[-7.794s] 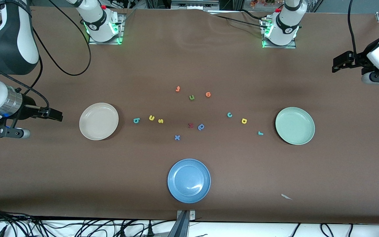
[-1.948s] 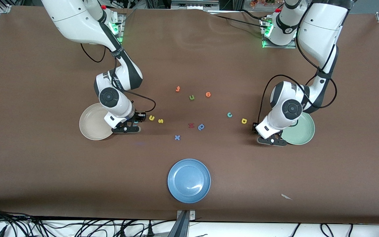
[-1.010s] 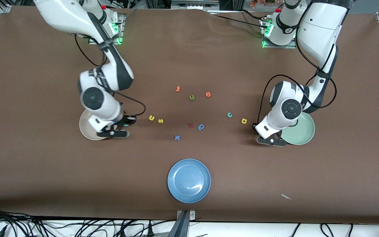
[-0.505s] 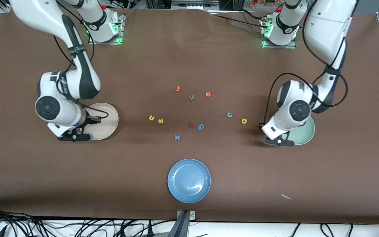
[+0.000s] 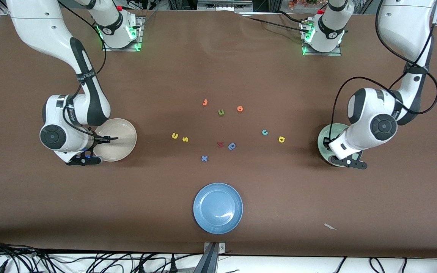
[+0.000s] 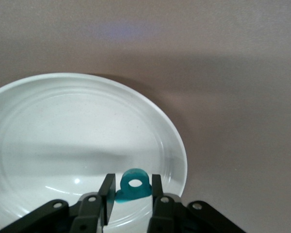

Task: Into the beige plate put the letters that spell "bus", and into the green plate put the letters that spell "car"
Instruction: 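Drop the teal a on the white plate while the left gripper drops teal, then reach the right gripper to a yellow letter while the left gripper reaches another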

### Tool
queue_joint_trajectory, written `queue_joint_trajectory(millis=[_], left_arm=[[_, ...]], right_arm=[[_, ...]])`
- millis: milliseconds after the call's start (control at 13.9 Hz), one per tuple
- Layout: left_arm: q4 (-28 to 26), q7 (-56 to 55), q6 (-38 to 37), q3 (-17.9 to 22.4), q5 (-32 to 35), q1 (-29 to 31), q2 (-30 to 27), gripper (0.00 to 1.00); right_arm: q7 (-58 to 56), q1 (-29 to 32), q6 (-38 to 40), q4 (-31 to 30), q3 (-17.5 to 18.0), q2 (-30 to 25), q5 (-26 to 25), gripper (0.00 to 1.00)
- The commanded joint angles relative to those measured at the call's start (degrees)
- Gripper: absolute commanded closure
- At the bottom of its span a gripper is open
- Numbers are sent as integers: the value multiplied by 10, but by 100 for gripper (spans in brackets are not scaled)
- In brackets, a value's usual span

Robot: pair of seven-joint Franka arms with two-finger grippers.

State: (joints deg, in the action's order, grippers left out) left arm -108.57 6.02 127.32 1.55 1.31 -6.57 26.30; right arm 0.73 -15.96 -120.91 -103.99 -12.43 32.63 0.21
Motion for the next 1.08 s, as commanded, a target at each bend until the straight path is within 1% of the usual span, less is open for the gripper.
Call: queue_joint_trajectory(millis=[0,72,144,216,289,505,649,794,866,1010], left_arm=[[-17,10,-5,-3,11,3,-9,53],[-18,10,-5,-3,11,3,-9,35],[-18,9,-5,-3,10,3,-8,27],[-18,9,-5,-4,10,3,-8,23],[-18,7,-5,-3,10,3,-7,23],[-17,-7,-5,-9,-1,2,-8,23],[-15,-65,-5,-45,-1,0,-9,24],[-15,-150,-5,-73,0,-7,-9,23],[-15,-175,-4,-82,0,-8,-9,23],[-16,-191,-1,-83,0,-15,-6,20]], right_arm=[[-8,2,2,7,5,-5,8,0],[-3,-3,7,12,6,-9,8,0],[10,-10,10,24,9,-13,9,0],[43,-18,19,36,15,-19,9,0],[76,-21,31,41,30,-25,9,0],[158,-21,39,45,93,-37,11,1],[228,-21,30,48,128,-37,12,1],[303,-21,17,47,153,-33,12,1],[325,-21,9,43,165,-30,12,1],[382,-21,-17,34,189,-19,12,1]])
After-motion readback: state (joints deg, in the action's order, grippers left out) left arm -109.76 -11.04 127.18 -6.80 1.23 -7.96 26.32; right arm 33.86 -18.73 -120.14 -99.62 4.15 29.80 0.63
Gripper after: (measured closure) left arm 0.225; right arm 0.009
